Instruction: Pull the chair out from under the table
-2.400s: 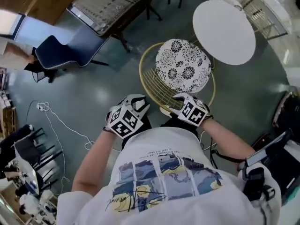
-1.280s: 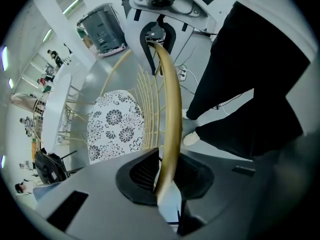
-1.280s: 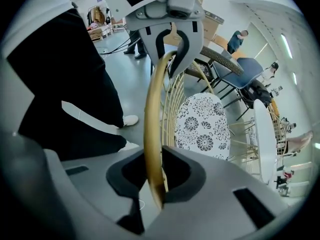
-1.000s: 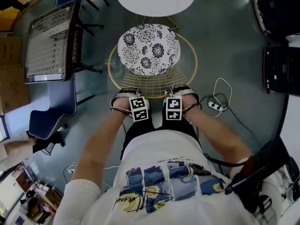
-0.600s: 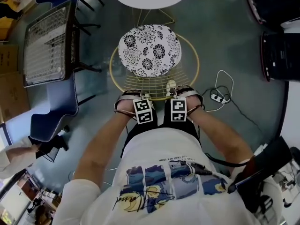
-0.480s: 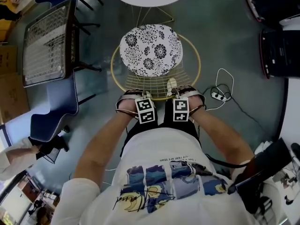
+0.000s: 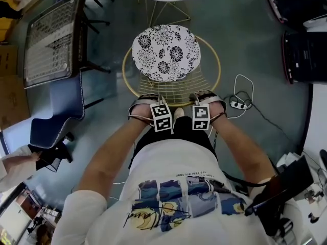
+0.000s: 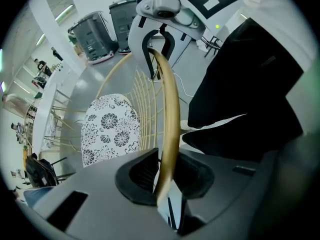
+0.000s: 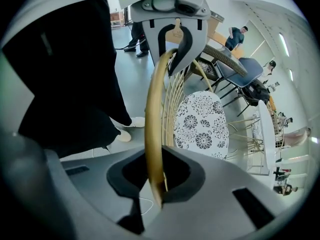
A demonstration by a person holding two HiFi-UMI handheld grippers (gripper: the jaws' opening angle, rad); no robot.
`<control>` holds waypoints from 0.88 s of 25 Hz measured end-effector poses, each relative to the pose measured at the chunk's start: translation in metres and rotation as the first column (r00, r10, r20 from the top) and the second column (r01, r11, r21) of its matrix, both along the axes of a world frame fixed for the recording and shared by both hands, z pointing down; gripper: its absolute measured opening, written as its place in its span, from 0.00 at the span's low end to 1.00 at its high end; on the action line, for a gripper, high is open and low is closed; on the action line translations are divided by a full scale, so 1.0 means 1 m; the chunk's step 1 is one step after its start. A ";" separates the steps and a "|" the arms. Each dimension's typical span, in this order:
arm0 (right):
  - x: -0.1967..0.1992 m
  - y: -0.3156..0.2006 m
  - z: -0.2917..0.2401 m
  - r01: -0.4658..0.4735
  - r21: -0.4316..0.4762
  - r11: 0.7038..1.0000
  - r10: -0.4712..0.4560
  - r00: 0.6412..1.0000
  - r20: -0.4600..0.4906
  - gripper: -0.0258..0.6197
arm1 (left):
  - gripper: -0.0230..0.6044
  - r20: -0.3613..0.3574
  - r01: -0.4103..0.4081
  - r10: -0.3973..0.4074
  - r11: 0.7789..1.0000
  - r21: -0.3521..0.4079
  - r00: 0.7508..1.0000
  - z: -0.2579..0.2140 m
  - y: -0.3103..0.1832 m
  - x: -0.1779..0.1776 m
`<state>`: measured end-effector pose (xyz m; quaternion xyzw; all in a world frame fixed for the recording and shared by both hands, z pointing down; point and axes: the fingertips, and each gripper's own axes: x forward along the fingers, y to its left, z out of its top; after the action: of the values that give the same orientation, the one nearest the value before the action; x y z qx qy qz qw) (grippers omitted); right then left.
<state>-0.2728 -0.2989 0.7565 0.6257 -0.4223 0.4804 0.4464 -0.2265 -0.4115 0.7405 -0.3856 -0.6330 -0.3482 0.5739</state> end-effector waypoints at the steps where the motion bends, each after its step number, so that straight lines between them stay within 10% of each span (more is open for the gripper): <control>1: -0.005 -0.003 -0.001 0.002 0.004 1.000 -0.002 1.000 0.003 0.12 | 0.13 0.000 -0.001 0.001 1.000 0.003 1.000 0.000 -0.002 -0.004; 22: -0.101 -0.043 -0.003 0.022 0.058 0.998 -0.025 0.999 0.044 0.11 | 0.13 -0.021 0.009 -0.008 0.999 0.041 1.000 0.001 -0.040 -0.094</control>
<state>-0.3735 -0.3416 0.7537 0.6225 -0.4532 0.4764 0.4244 -0.3202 -0.4514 0.7413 -0.3800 -0.6181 -0.3594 0.5868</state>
